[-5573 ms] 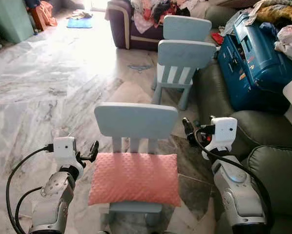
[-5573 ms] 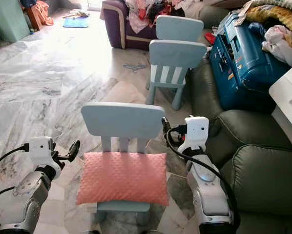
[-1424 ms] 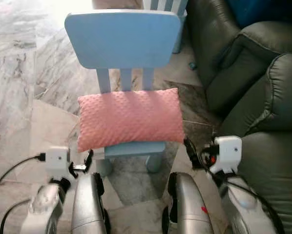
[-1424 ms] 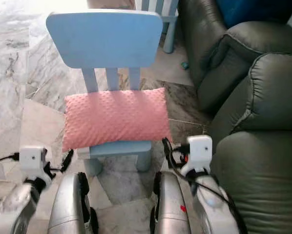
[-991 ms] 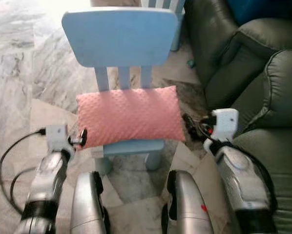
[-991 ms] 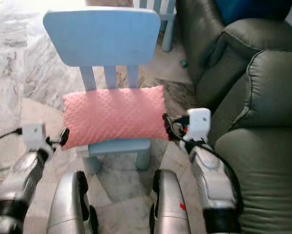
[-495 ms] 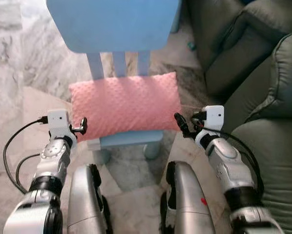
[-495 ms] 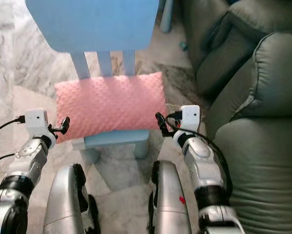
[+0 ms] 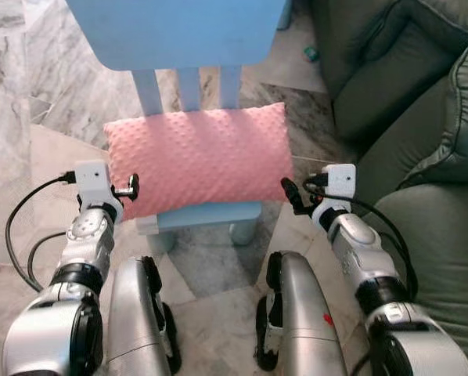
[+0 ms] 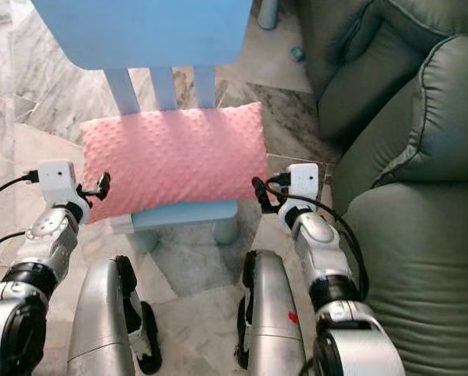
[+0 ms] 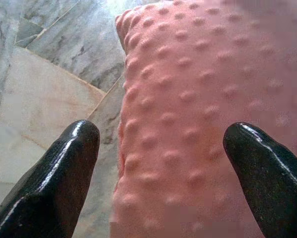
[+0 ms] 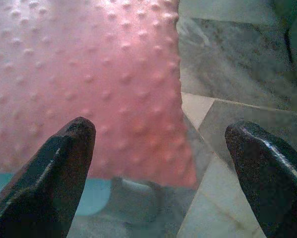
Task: Move the pillow to the sofa
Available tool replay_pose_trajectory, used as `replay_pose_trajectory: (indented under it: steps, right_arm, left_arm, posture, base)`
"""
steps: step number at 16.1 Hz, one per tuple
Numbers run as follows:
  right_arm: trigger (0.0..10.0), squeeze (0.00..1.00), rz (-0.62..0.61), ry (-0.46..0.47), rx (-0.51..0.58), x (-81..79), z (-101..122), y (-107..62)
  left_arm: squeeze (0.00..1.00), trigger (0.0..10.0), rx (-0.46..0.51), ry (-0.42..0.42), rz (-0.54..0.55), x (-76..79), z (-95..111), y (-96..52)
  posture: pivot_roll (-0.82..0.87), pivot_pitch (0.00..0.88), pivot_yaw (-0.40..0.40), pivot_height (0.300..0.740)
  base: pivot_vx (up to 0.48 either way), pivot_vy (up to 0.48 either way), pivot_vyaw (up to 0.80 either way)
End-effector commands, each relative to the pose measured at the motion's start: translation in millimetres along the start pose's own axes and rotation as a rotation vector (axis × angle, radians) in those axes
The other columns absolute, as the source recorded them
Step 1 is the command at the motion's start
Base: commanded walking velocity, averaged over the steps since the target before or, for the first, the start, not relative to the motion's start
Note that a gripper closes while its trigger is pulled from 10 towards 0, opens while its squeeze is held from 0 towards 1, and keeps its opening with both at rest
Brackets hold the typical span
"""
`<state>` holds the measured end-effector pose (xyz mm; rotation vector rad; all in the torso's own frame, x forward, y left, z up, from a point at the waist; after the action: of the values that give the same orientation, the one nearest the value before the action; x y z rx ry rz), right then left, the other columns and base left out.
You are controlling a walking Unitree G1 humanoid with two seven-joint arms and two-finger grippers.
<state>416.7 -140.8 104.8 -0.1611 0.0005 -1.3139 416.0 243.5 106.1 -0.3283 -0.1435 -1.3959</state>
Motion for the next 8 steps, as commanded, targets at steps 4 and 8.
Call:
replay_pose_trajectory:
  steps: [4,8]
  right_arm:
    - [10.0,0.00,0.017,0.143,-0.063,-3.8,-12,3.8]
    - [10.0,0.00,-0.018,-0.022,0.049,8.0,11,4.3]
  left_arm:
    - [0.00,10.0,-0.050,-0.038,0.005,1.5,-11,-0.3]
    - [0.00,10.0,-0.040,-0.080,-0.026,9.3,-11,0.3]
  posture:
    - [-0.08,0.469,-0.075,0.555]
    - [-0.08,0.465,-0.076,0.555]
  base:
    - [0.000,0.000,0.00]
    - [0.000,0.000,0.00]
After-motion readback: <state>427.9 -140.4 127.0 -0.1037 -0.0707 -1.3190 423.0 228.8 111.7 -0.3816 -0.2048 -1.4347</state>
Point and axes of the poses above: a point about 5 cm out from each wrist's last joint towards the gripper, its own y axis pointing out of the wrist towards the gripper, its own z axis along the axis of the wrist's last joint, x = y × z, the point moved 5 cm from there along y, pointing out of the wrist towards the gripper, and after that the axes turned 13 degrees about -y, right-handed, at the moved point
